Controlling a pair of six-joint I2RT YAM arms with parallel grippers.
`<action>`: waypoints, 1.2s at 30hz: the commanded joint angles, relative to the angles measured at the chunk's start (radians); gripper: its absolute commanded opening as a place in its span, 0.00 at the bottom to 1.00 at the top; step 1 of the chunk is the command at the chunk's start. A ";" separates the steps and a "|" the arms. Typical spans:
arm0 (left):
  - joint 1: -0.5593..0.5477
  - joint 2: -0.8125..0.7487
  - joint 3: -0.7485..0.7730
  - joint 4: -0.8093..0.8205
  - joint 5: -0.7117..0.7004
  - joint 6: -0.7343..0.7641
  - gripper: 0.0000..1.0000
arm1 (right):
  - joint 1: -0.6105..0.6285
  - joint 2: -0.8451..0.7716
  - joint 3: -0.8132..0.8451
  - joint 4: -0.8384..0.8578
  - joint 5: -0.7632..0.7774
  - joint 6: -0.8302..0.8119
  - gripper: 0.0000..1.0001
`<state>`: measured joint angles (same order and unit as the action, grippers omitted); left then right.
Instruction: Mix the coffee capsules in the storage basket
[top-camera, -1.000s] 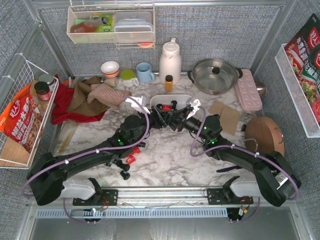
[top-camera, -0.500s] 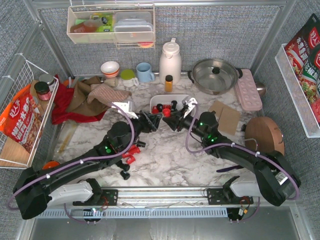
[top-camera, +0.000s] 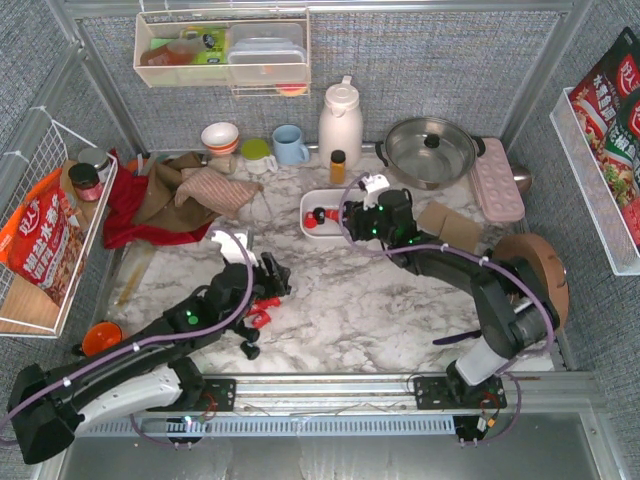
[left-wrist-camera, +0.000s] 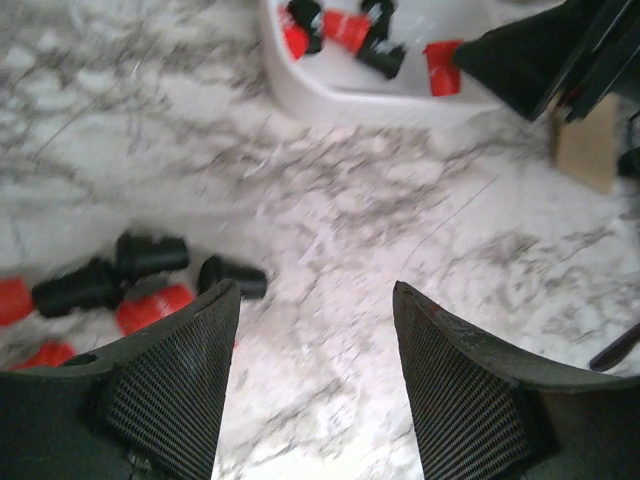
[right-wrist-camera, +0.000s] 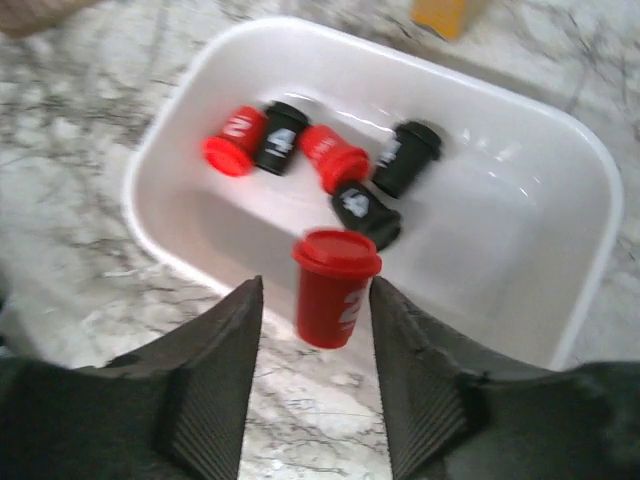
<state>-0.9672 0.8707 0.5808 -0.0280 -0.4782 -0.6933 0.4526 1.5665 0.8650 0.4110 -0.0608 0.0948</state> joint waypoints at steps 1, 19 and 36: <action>-0.001 -0.048 -0.028 -0.209 -0.029 -0.073 0.71 | -0.047 0.072 0.054 -0.067 0.034 0.073 0.58; -0.003 -0.071 -0.082 -0.466 0.123 -0.181 0.64 | -0.048 -0.164 -0.080 -0.187 -0.075 0.115 0.76; -0.056 0.000 -0.022 -0.851 0.122 -0.650 0.60 | -0.043 -0.207 -0.125 -0.187 -0.143 0.117 0.76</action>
<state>-1.0126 0.8993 0.5884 -0.8078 -0.3466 -1.2053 0.4095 1.3666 0.7395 0.2134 -0.1810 0.2035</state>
